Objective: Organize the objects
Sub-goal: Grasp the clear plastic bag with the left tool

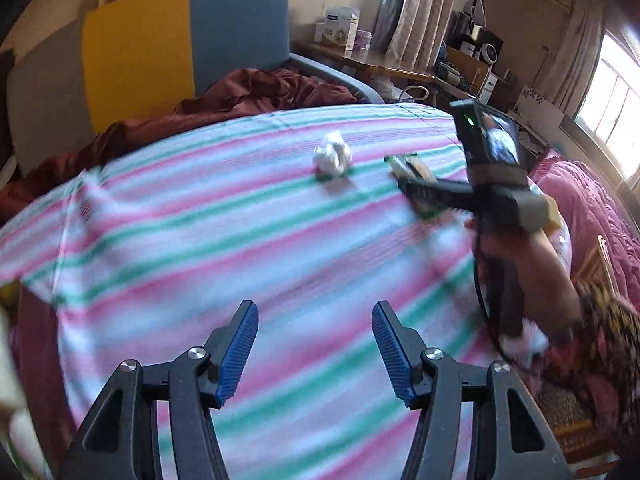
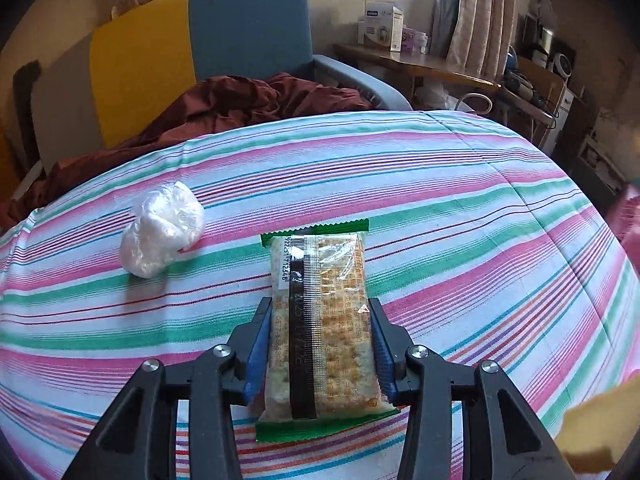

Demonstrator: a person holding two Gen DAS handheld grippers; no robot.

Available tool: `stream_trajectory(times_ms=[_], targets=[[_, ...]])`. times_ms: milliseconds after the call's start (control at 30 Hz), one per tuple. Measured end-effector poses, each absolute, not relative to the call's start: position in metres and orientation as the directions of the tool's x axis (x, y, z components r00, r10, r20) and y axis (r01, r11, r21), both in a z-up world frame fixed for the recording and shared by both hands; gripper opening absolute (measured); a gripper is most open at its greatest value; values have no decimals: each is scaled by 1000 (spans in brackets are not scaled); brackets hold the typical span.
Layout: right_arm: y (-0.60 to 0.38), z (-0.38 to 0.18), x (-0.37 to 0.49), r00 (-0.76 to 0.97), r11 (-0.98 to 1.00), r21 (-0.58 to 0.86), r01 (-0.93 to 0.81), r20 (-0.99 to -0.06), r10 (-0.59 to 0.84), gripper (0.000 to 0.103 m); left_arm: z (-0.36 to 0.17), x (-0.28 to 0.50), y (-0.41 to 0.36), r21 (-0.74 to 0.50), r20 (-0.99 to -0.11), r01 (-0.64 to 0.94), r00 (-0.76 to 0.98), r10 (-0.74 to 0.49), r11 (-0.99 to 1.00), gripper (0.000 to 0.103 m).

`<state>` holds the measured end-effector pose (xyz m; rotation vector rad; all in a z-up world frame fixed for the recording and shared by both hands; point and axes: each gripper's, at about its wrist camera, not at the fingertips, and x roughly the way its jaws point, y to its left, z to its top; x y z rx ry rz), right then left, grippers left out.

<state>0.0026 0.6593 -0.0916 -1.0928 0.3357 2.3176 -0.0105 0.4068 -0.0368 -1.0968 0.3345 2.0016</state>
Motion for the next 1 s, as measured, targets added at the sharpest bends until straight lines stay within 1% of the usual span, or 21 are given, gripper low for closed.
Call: stream_trajectory(times_ms=[200, 400, 600, 767, 800, 867, 900, 933, 1000], targets=[[658, -92, 5, -530, -817, -4, -577, -759, 378, 46, -46, -53, 455, -205, -799, -715, -272, 537, -668, 61], [656, -93, 4, -530, -815, -14, -580, -753, 390, 46, -54, -82, 511, -110, -787, -730, -350, 508, -674, 62], [657, -94, 5, -538, -814, -2, -581, -749, 386, 46, -67, -102, 550, -84, -772, -755, -363, 521, -651, 62], [659, -94, 6, -544, -811, 8, -584, -746, 384, 46, -74, -109, 569, -113, -764, -760, -345, 545, -640, 62], [658, -94, 5, -543, -811, 6, -585, -746, 386, 46, -77, -109, 575, -85, -767, -766, -358, 533, -637, 62], [657, -94, 5, -539, -810, -2, -587, -745, 393, 46, -82, -109, 580, -68, -764, -773, -366, 531, -630, 61], [657, -94, 5, -540, -810, -3, -587, -744, 394, 46, -86, -107, 581, -61, -757, -780, -370, 538, -622, 56], [657, -94, 5, -540, -809, -2, -588, -744, 394, 46, -89, -107, 582, -46, -759, -781, -378, 530, -623, 46], [657, -95, 5, -541, -808, -1, -589, -743, 395, 46, -94, -109, 581, -43, -763, -773, -383, 520, -632, 42]])
